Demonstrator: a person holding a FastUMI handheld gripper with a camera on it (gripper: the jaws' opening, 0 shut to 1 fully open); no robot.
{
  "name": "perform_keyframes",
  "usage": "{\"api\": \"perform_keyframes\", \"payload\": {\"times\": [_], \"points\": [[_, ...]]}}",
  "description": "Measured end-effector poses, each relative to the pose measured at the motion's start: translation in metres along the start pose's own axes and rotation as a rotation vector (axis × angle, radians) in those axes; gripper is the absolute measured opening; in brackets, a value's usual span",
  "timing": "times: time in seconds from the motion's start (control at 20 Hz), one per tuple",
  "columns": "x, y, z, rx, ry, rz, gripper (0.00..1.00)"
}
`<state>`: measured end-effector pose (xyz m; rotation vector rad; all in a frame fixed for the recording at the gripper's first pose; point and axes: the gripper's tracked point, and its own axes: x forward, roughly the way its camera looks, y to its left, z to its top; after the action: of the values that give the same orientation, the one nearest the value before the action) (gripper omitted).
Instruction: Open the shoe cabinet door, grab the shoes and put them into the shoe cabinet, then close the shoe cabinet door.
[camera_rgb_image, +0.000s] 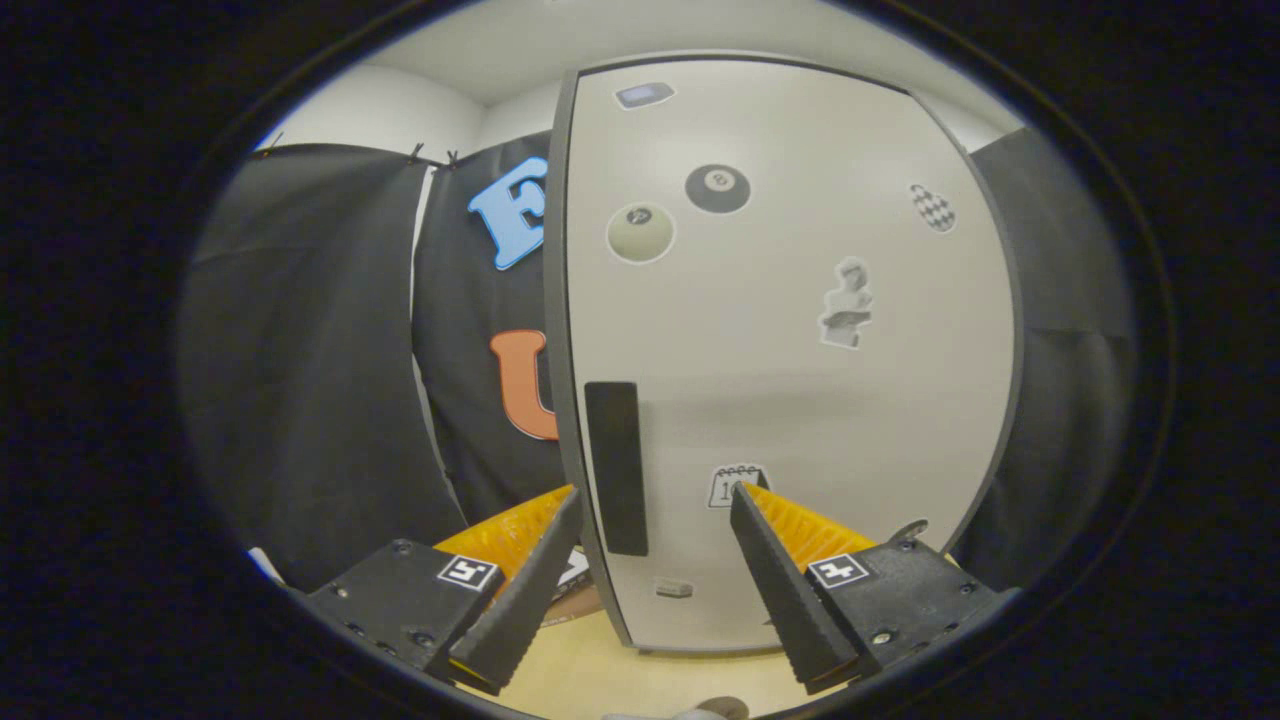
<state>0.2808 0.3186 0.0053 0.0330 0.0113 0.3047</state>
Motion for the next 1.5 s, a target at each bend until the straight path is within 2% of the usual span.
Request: {"api": "perform_keyframes", "payload": {"times": [0.25, 0.35, 0.4, 0.55, 0.6, 0.7, 1.05, 1.5], "points": [[0.038, 0.011, -0.009, 0.006, 0.026, 0.004, 0.94], [0.045, 0.013, -0.011, 0.005, 0.031, -0.004, 0.84], [0.047, 0.013, -0.014, 0.005, 0.04, -0.014, 0.75], [0.049, 0.014, -0.014, 0.0, 0.036, -0.04, 0.58], [0.051, 0.012, -0.016, 0.004, 0.035, -0.053, 0.5], [0.049, 0.011, -0.015, -0.001, 0.037, -0.037, 0.39], [0.024, 0.016, -0.018, -0.017, 0.062, 0.065, 0.29], [-0.072, 0.008, -0.018, -0.025, 0.057, 0.139, 0.26]]}}
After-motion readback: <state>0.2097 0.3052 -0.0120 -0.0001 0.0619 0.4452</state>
